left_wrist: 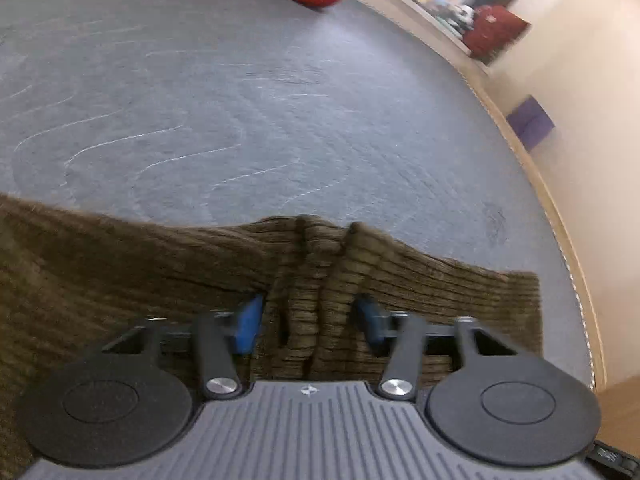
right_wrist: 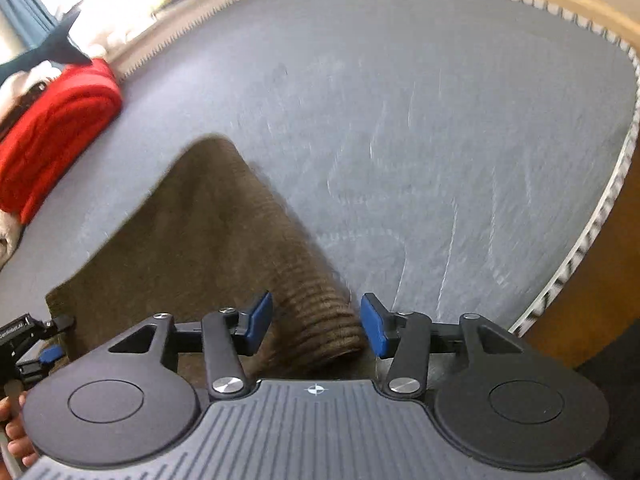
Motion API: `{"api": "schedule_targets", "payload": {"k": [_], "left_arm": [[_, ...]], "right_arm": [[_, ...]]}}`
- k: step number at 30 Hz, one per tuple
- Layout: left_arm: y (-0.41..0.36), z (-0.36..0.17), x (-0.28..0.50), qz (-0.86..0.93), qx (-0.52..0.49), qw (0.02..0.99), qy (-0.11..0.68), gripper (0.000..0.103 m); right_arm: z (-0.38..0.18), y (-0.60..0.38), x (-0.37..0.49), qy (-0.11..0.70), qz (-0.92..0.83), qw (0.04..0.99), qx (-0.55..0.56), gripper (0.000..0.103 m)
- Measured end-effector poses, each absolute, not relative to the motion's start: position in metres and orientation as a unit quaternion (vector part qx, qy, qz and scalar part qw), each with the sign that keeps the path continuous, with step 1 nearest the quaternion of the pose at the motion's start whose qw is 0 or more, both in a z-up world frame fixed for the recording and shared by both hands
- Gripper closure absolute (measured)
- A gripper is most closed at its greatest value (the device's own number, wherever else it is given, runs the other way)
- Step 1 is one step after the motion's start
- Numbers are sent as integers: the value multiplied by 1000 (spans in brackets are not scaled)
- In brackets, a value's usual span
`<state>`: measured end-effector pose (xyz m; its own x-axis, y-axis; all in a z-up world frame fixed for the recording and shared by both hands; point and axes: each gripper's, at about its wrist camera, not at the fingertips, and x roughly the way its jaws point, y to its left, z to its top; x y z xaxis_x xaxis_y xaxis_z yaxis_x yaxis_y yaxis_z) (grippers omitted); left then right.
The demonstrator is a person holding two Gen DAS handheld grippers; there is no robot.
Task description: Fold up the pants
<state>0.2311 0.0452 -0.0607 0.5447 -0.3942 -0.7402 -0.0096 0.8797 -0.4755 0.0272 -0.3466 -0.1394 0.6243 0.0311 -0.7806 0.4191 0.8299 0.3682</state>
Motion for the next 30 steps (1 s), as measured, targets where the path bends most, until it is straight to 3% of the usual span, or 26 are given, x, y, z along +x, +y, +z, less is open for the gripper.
{"api": "schedule_targets", "payload": {"k": [2, 5, 8, 10, 11, 13, 24, 25, 26, 27, 28, 30], "left_arm": [[45, -45, 231, -133, -198, 861, 450, 84], [72, -28, 226, -144, -244, 867, 409, 85], [91, -35, 230, -98, -252, 868, 418, 84], [90, -43, 234, -88, -229, 859, 450, 73], [87, -43, 234, -68, -204, 860, 464, 55], [86, -33, 221, -17, -165, 876, 453, 32], [79, -69, 117, -54, -249, 832, 493, 32], [76, -70, 113, -58, -233, 841, 485, 35], [72, -71, 109, -61, -215, 844, 488, 66], [71, -68, 110, -77, -218, 837, 496, 79], [74, -62, 111, -83, -232, 836, 490, 86], [80, -41, 103, -103, -242, 851, 455, 87]], "right_arm": [[-148, -348, 32, 426, -116, 855, 272, 49], [-147, -344, 32, 426, -116, 853, 277, 47], [-148, -339, 36, 431, -101, 853, 276, 46], [-148, -336, 38, 435, -96, 852, 274, 43], [-149, -333, 39, 437, -99, 853, 267, 43], [-150, -331, 40, 439, -102, 854, 261, 43], [-150, -333, 29, 436, -103, 849, 280, 43], [-150, -333, 28, 435, -102, 848, 284, 43], [-150, -334, 26, 434, -102, 848, 288, 43], [-151, -334, 25, 433, -101, 847, 291, 43], [-152, -335, 25, 431, -101, 847, 295, 44], [-150, -335, 22, 423, -92, 849, 301, 56]]}}
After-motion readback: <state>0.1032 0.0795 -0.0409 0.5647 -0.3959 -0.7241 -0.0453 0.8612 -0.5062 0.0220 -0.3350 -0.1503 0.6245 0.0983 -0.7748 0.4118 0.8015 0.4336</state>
